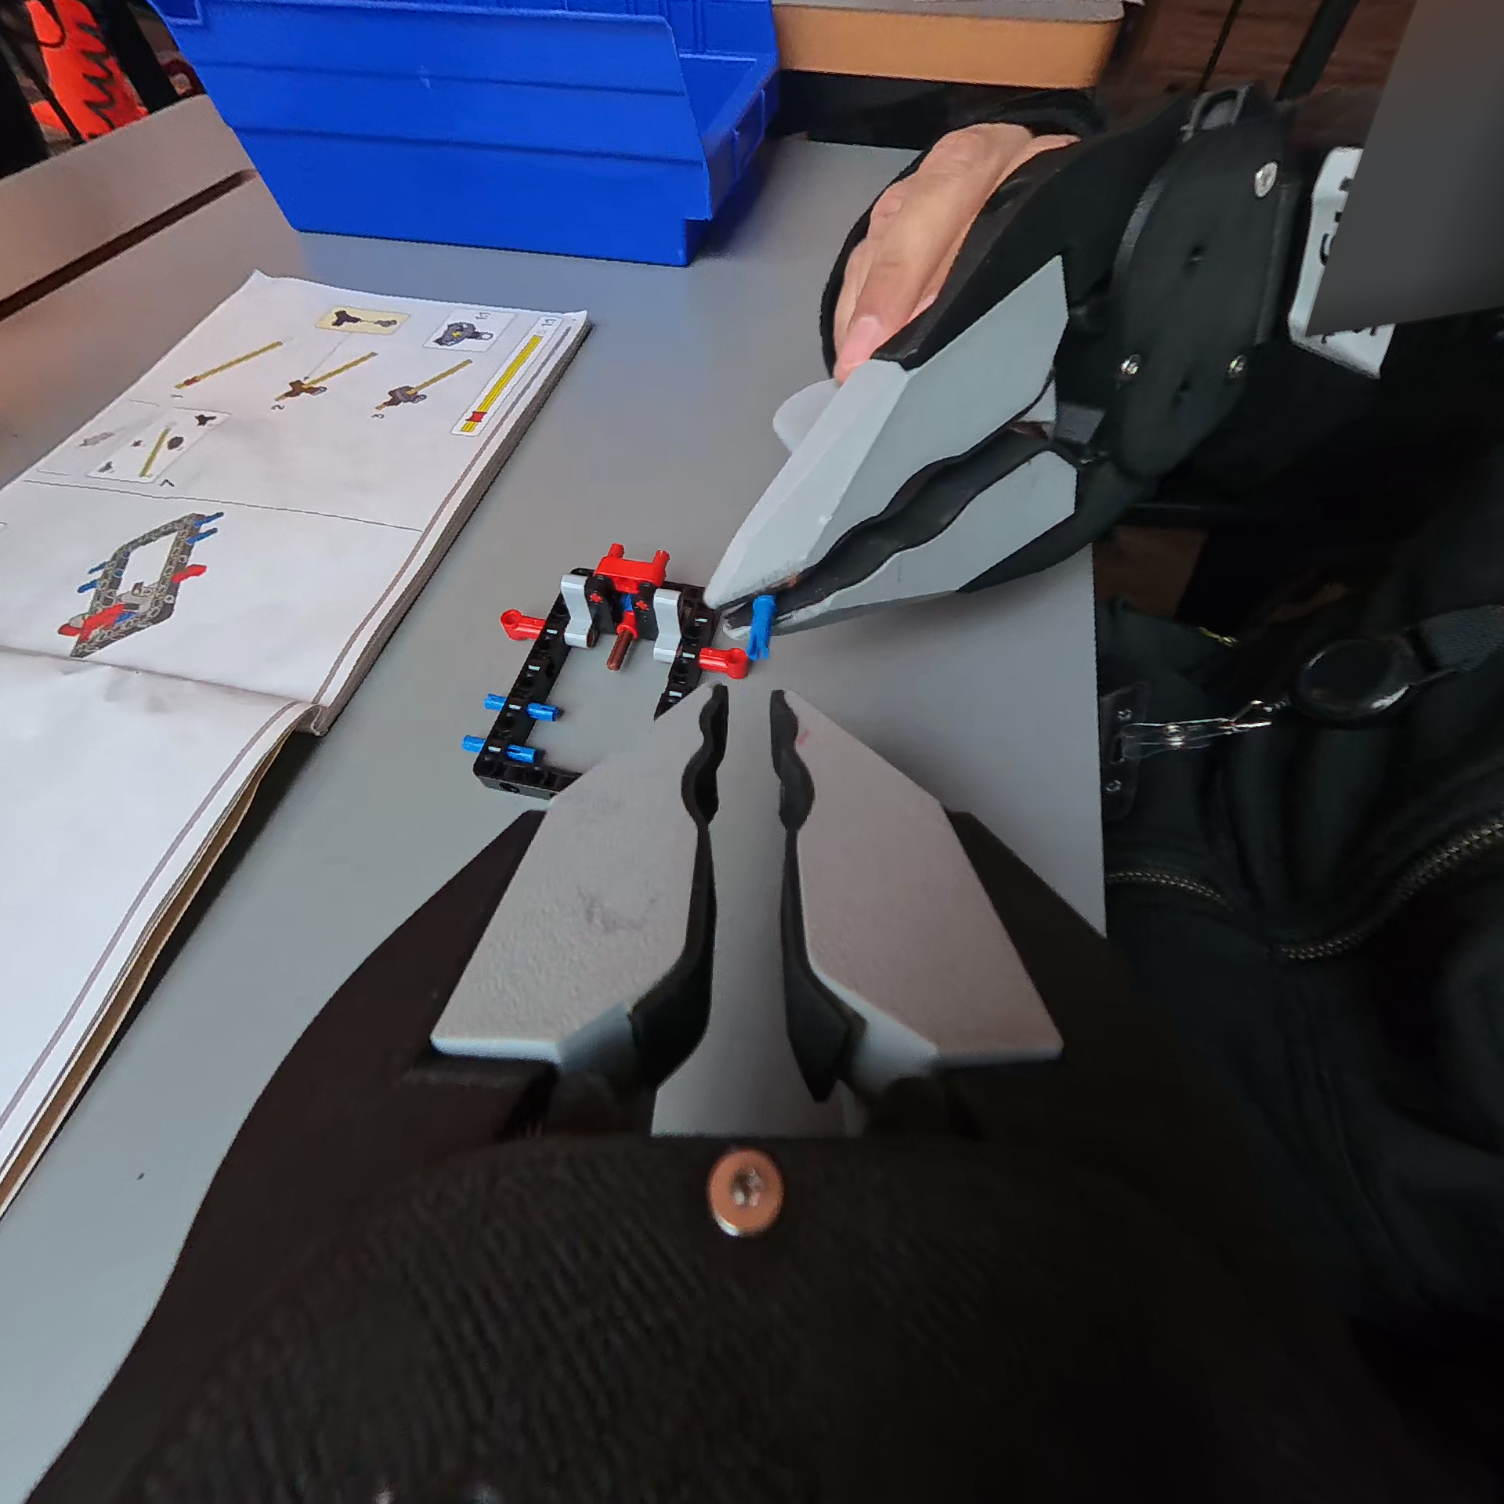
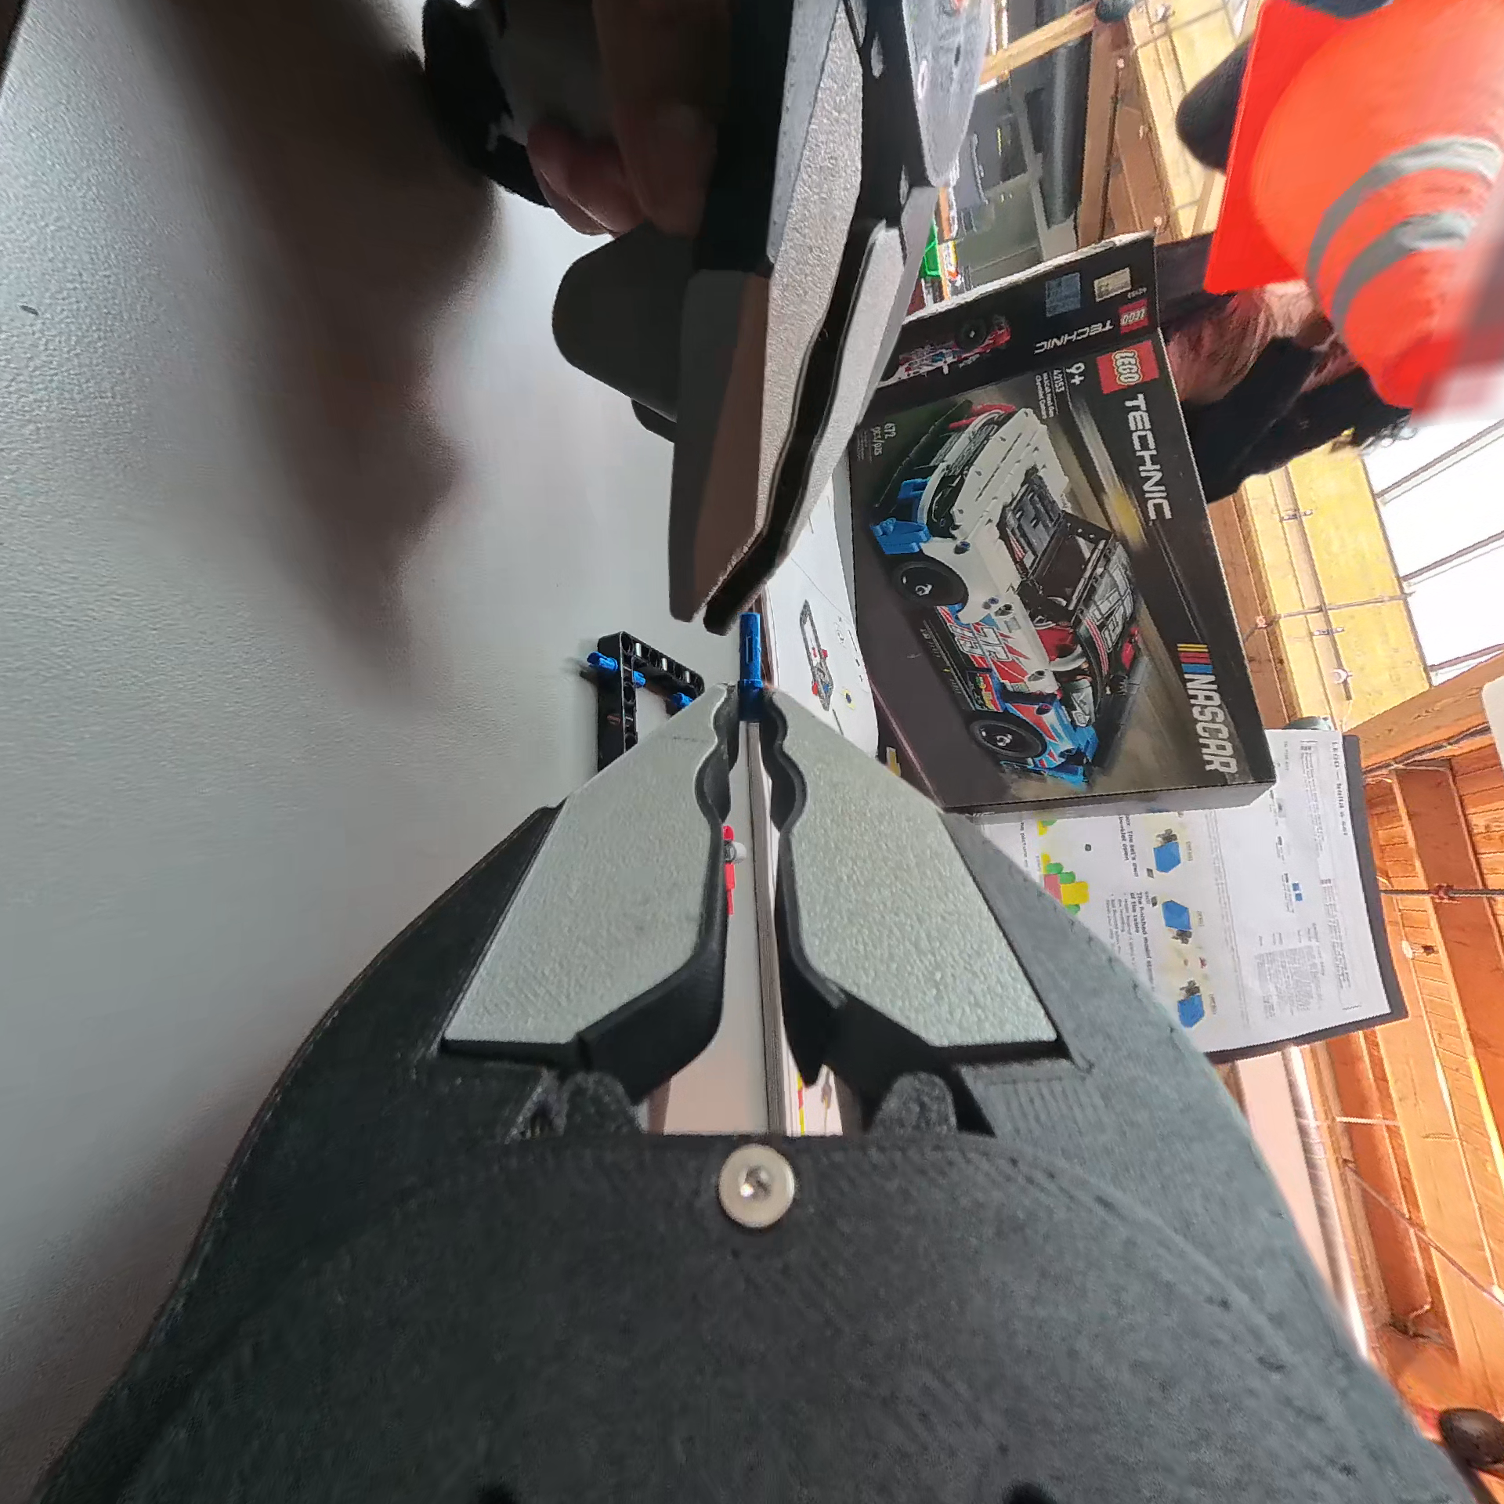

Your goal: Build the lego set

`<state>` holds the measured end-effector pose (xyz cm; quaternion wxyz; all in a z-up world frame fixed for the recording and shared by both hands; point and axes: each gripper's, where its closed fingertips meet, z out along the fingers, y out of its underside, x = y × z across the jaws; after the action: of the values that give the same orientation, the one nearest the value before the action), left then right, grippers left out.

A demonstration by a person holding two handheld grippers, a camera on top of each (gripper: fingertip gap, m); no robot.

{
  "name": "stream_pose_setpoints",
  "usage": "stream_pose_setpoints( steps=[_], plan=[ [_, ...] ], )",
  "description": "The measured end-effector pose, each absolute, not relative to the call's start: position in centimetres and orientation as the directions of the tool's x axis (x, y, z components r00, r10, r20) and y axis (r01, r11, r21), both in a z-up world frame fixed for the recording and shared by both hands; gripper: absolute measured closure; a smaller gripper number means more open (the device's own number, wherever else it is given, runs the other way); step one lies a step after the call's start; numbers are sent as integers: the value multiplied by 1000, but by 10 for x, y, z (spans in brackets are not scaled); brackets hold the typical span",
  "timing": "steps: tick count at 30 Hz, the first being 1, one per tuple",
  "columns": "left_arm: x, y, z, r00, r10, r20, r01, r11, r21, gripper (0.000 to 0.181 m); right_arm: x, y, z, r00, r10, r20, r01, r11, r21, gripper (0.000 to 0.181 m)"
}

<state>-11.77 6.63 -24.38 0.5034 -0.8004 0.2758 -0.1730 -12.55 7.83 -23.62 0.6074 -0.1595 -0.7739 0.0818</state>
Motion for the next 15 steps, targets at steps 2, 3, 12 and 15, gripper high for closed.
stream_pose_setpoints(
  steps=[2, 3, 12, 15],
  plan=[
    [-118, 66, -245, 790, -613, -14, -279, -339, -898, 173, -125, 80, -236, -212, 365, 907, 152, 929, -338, 180],
    [-118, 67, -245, 792, -610, -18, -282, -340, -897, 174, -126, 81, -235, -210, 374, 903, 154, 925, -348, 180],
    [-115, 65, -247, 786, -615, -63, -322, -321, -891, 175, -126, 88, -232, -194, 424, 885, 171, 903, -395, 180],
    [-111, 63, -248, 779, -617, -115, -366, -297, -882, 178, -126, 90, -231, -188, 428, 884, 180, 900, -398, 180]
  ],
)
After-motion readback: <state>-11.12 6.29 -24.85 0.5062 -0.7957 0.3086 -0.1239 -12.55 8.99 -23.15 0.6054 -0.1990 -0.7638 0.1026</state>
